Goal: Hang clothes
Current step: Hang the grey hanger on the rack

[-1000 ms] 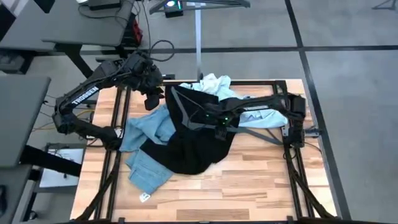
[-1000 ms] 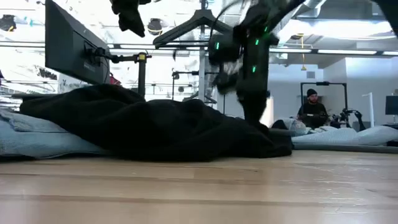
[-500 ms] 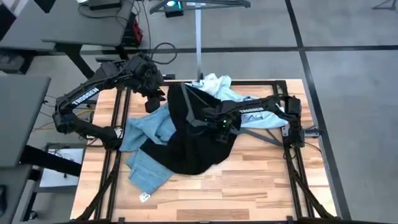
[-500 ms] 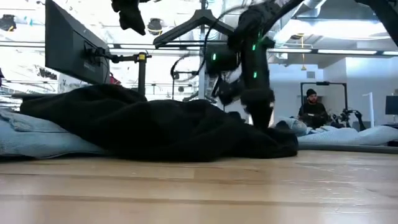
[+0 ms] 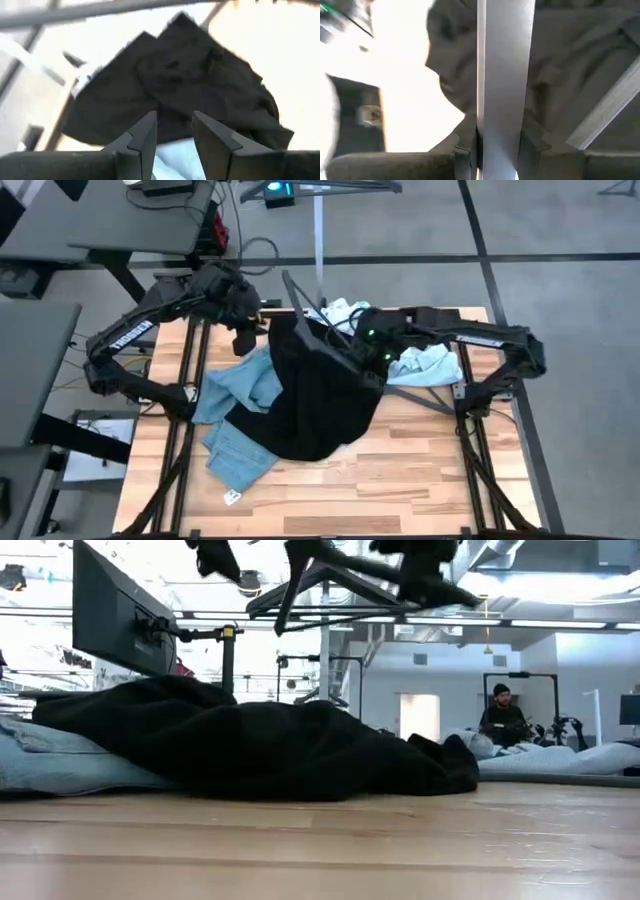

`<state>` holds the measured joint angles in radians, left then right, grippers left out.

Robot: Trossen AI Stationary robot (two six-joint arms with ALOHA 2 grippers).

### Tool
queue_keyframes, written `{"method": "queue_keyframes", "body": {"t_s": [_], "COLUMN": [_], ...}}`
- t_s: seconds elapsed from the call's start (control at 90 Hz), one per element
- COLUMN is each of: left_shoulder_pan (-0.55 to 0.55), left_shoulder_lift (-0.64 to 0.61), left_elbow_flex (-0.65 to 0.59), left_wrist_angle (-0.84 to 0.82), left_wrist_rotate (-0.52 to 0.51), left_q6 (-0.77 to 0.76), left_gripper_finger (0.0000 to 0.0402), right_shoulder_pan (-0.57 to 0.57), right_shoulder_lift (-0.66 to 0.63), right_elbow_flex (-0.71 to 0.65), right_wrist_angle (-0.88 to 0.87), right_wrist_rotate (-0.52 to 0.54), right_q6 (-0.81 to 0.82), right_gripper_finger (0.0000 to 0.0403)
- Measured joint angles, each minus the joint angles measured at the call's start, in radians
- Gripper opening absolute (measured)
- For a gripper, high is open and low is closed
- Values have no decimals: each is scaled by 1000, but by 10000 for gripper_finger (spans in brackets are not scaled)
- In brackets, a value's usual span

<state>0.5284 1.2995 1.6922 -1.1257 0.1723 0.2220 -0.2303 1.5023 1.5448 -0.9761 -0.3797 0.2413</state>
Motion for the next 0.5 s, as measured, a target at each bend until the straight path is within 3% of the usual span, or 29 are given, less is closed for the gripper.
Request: {"method": "queue_keyframes", "body": {"t_s": [0.256,0.422,0.5], "left_shoulder_pan": [-20,-19,-23], "left_shoulder_lift": [-2,0,10], "left_elbow_flex": [161,165,165], "left_wrist_angle": [4,-40,-65], "left_wrist_rotate": [-39,-37,10], "left_q6": [153,187,193], "left_gripper_finger": [107,107,107], "right_shoulder_pan": [-57,-51,-38], "right_shoulder_lift": [-34,-25,-22], "right_elbow_flex": [0,0,0], "right_wrist_angle": [105,116,130], "right_wrist_rotate": [-431,-515,-546], "right_q6": [69,69,69], "right_gripper_finger": [67,67,67]}}
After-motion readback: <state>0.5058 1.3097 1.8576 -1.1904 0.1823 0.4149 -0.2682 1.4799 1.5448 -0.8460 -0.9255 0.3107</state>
